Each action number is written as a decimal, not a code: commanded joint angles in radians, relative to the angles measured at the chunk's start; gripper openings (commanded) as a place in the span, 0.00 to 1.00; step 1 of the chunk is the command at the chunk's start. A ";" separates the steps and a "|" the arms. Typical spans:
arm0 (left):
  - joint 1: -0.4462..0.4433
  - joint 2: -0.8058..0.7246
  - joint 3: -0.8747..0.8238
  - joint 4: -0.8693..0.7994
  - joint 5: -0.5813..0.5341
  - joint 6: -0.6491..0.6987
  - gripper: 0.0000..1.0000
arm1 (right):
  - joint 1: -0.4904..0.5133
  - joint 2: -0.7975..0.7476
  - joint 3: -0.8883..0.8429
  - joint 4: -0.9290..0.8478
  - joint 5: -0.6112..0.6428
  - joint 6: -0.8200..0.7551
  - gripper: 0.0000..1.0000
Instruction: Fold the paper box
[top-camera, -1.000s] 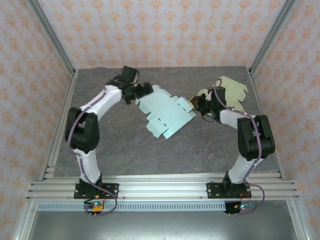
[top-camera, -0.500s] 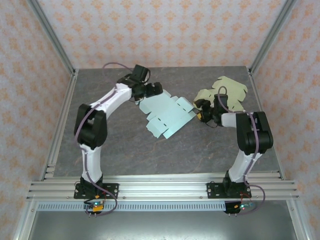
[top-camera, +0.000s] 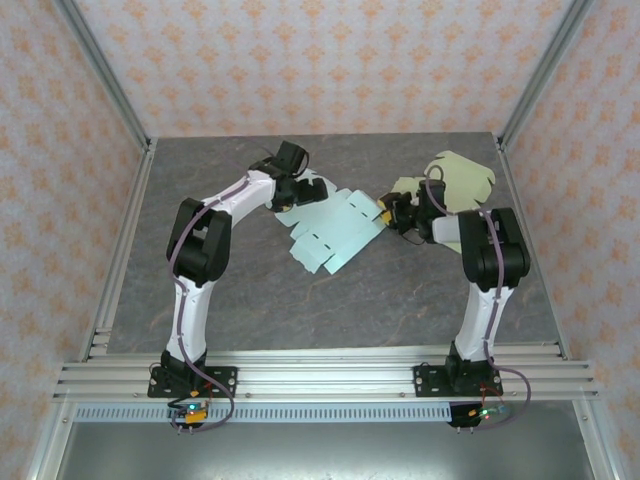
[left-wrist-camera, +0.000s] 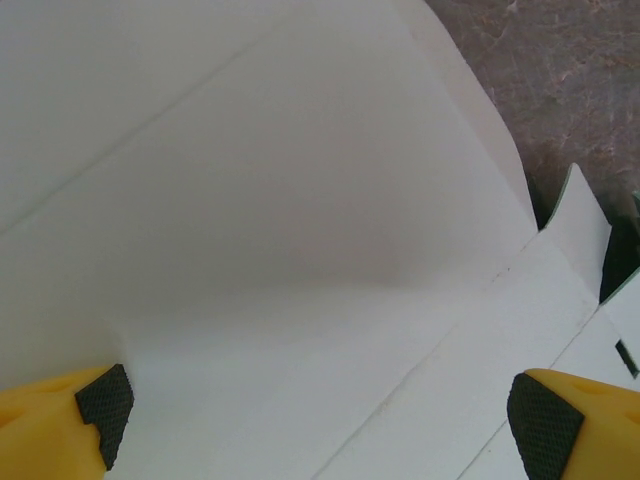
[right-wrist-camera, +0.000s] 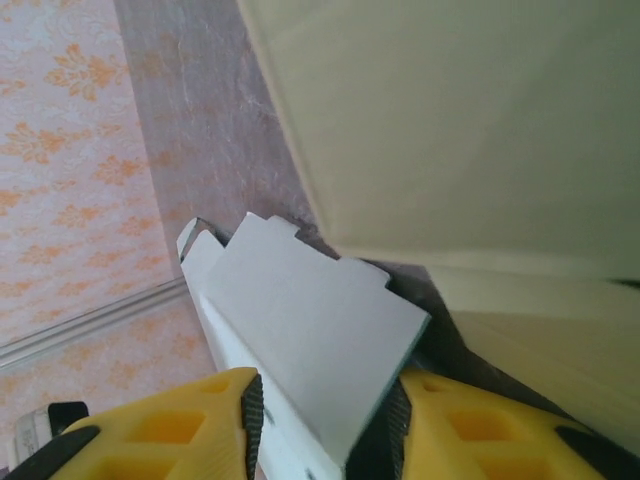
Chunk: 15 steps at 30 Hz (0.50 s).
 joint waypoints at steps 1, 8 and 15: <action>-0.015 0.009 -0.033 0.022 0.023 -0.032 1.00 | 0.021 0.031 0.035 0.063 0.005 0.020 0.32; -0.015 0.003 -0.080 0.057 0.076 -0.069 1.00 | 0.031 0.069 0.065 0.189 -0.021 0.103 0.17; 0.045 -0.113 -0.077 0.060 0.152 -0.140 1.00 | 0.041 -0.025 0.049 0.160 -0.015 -0.004 0.02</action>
